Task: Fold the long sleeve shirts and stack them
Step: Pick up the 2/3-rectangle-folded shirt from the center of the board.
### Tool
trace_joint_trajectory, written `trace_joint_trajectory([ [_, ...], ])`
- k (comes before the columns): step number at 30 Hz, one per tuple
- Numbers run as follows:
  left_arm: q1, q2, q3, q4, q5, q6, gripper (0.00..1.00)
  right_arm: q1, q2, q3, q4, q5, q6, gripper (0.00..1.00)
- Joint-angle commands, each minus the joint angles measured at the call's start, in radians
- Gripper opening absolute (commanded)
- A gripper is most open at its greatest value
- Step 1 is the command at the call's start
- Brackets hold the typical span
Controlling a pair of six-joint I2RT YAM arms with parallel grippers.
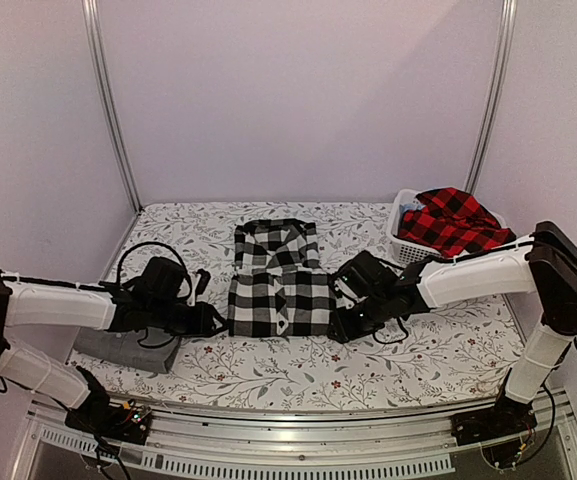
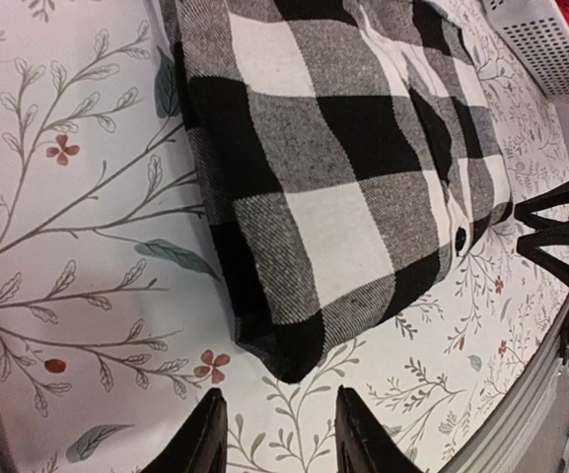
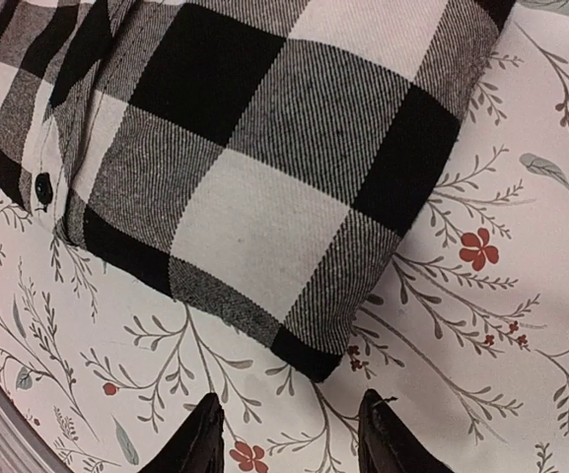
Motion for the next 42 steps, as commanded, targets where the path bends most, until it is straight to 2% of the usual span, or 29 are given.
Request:
trace_joint_trajectory([
  [1,-0.034,0.047,-0.011,0.134,-0.050,0.012,0.37,-0.006,-0.001,-0.032,0.084,-0.008,-0.020,0.44],
  [7,-0.057,0.110,-0.022,0.196,-0.067,0.009,0.36,-0.006,0.012,-0.073,0.136,0.017,-0.043,0.42],
  [18,-0.083,0.174,0.000,0.199,-0.090,0.013,0.31,-0.006,0.051,-0.067,0.162,0.024,-0.077,0.37],
  [26,-0.096,0.181,0.005,0.189,-0.101,0.009,0.22,-0.006,0.067,-0.052,0.176,0.026,-0.078,0.34],
  [29,-0.099,0.173,0.004,0.185,-0.102,0.010,0.19,-0.004,0.068,-0.045,0.176,0.031,-0.076,0.31],
  [32,-0.101,0.167,0.005,0.178,-0.103,0.011,0.17,-0.003,0.069,-0.034,0.172,0.031,-0.079,0.22],
  [37,-0.102,0.151,-0.002,0.165,-0.116,0.010,0.31,-0.003,0.070,-0.025,0.163,0.031,-0.079,0.15],
  [42,-0.105,0.148,-0.009,0.166,-0.110,0.013,0.33,-0.004,0.071,-0.023,0.164,0.026,-0.076,0.13],
])
